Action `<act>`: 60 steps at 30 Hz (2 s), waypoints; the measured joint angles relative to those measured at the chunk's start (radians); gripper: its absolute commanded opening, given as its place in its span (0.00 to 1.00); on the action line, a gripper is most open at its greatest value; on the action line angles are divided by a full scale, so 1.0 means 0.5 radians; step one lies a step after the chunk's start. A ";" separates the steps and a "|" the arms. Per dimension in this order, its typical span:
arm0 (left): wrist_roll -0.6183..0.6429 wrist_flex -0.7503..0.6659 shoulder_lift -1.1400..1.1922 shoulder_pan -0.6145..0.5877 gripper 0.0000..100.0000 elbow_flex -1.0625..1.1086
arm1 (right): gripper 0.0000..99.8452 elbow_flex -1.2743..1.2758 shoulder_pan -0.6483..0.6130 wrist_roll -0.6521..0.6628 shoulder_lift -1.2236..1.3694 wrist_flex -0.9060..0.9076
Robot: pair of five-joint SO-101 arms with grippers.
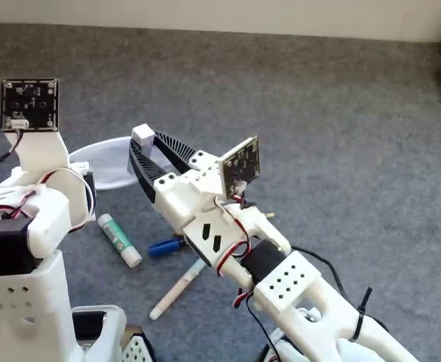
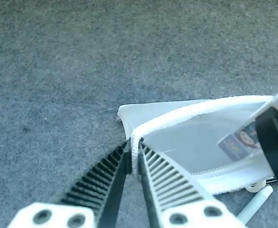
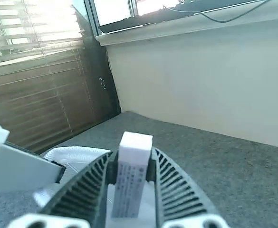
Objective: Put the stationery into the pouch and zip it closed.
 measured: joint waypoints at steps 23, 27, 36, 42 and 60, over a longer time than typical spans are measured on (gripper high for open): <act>0.000 -0.055 0.000 0.012 0.01 0.086 | 0.11 0.252 -0.018 0.374 -0.519 0.574; 0.000 -0.055 0.000 0.012 0.01 0.089 | 0.11 0.255 -0.018 0.377 -0.617 0.706; 0.000 -0.055 0.000 0.003 0.01 0.092 | 0.11 0.258 -0.015 0.377 -0.654 0.743; 0.000 -0.055 0.000 0.003 0.01 0.092 | 0.12 0.255 -0.015 0.377 -0.666 0.856; 0.000 -0.055 0.000 0.012 0.01 0.123 | 0.18 0.126 -0.015 0.304 -0.672 1.313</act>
